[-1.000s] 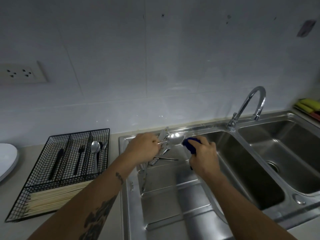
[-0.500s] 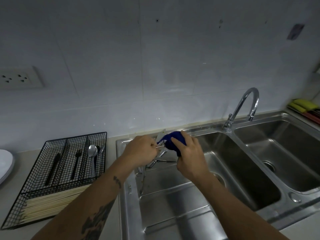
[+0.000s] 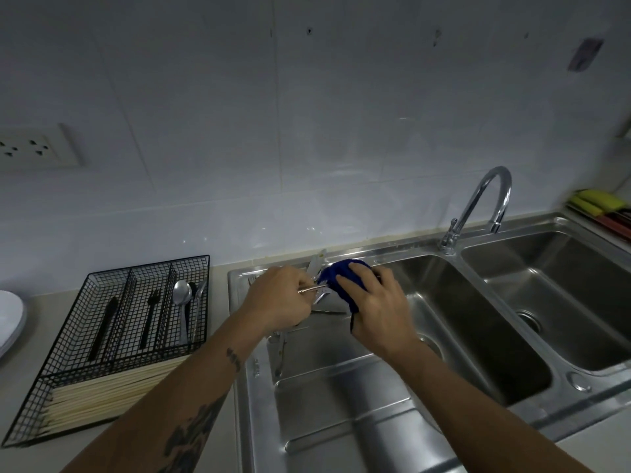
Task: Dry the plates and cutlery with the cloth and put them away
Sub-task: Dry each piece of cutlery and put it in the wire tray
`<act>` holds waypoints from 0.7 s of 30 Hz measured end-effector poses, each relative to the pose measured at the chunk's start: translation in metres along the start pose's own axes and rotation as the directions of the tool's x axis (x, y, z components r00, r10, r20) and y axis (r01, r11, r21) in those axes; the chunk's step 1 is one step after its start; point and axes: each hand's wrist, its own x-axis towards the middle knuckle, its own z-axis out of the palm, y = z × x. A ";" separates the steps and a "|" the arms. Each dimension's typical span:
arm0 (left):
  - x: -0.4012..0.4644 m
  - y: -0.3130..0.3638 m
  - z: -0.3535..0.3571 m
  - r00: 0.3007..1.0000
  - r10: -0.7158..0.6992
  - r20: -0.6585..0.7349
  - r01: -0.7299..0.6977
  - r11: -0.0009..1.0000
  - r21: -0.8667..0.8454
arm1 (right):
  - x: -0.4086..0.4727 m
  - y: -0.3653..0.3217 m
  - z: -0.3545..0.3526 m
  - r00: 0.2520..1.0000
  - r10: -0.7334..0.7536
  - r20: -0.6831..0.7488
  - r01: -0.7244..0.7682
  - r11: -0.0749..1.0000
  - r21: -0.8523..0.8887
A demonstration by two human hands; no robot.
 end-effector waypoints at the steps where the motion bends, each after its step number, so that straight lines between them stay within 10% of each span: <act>1: -0.002 0.001 0.000 1.000 0.008 -0.006 -0.008 1.000 0.004 | 0.001 0.005 0.001 0.999 0.031 -0.009 -0.031 0.999 0.015; 10: 0.003 -0.008 -0.003 0.998 0.041 -0.045 -0.034 0.987 0.157 | 0.016 -0.002 -0.016 0.985 0.142 -0.098 -0.115 0.963 0.242; 14: 0.010 -0.006 -0.014 0.997 0.026 -0.070 -0.025 1.000 0.005 | 0.006 -0.007 0.000 0.996 -0.077 -0.037 0.082 0.983 0.164; 21: 0.006 -0.017 -0.009 0.996 -0.081 -0.030 0.074 0.981 -0.178 | -0.009 -0.011 0.009 0.994 0.055 -0.096 -0.035 0.979 0.201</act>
